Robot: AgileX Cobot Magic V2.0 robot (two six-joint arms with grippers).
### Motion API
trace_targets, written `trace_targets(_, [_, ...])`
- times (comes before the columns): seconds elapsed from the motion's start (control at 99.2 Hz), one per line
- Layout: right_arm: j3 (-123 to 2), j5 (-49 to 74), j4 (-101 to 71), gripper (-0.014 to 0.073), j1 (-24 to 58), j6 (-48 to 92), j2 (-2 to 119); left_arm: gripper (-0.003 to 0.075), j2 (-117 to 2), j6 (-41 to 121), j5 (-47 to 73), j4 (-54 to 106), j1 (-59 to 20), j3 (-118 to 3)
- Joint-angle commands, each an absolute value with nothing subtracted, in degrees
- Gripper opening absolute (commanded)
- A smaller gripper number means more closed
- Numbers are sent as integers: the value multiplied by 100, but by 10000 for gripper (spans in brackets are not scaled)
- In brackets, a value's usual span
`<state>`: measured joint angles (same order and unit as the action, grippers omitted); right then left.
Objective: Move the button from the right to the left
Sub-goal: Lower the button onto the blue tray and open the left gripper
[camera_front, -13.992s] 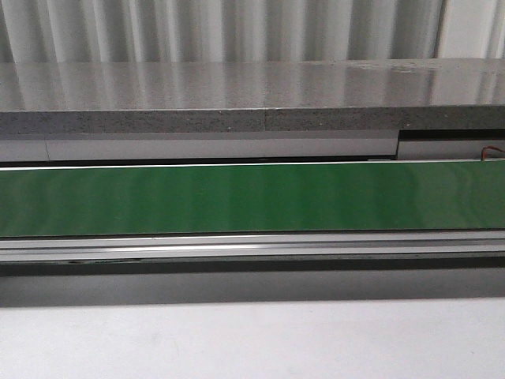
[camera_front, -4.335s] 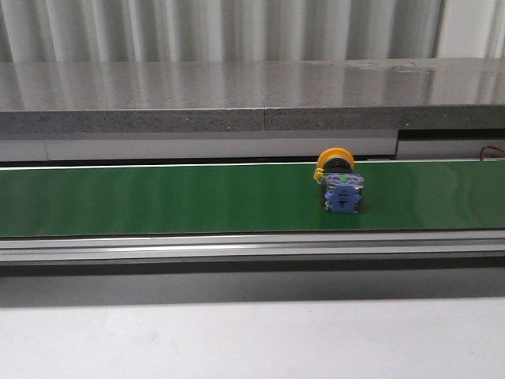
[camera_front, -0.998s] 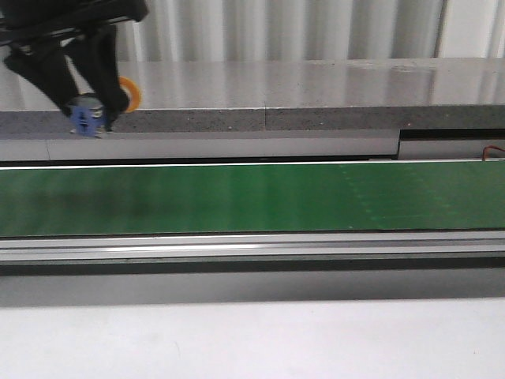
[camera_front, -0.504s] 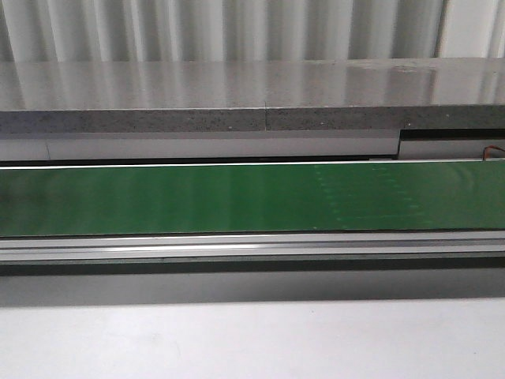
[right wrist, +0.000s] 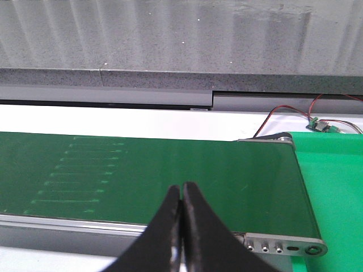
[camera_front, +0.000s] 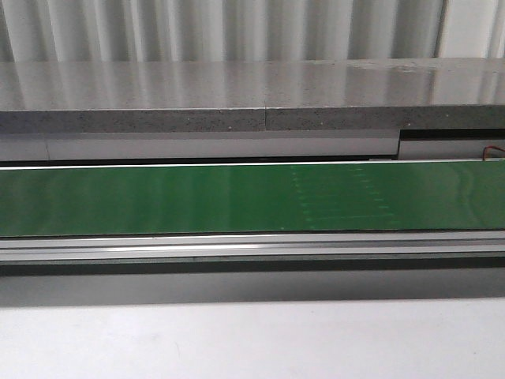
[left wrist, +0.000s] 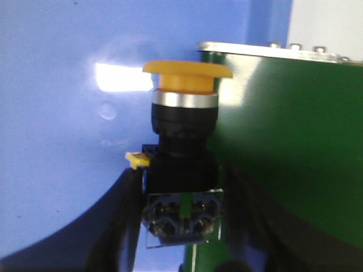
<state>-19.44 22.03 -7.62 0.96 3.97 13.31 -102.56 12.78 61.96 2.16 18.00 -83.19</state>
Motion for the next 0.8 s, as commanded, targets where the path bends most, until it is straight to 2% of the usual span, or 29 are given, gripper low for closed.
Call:
trace_targets(0.0, [-2085, 1731, -800, -68, 88, 453, 1367, 7, -10109, 1288, 5825, 267, 1935, -8458])
trace_targets(0.565, [-2085, 1731, -800, -68, 88, 453, 1367, 21, -11086, 1307, 5579, -407, 2027, -8458])
trace_targets(0.655, [-2085, 1731, -800, -68, 88, 453, 1367, 79, -11178, 1307, 5577, -407, 2027, -8458])
trace_targets(0.786, [-2085, 1731, -800, -68, 88, 453, 1367, 260, -11192, 1307, 5548, -442, 2027, -8458])
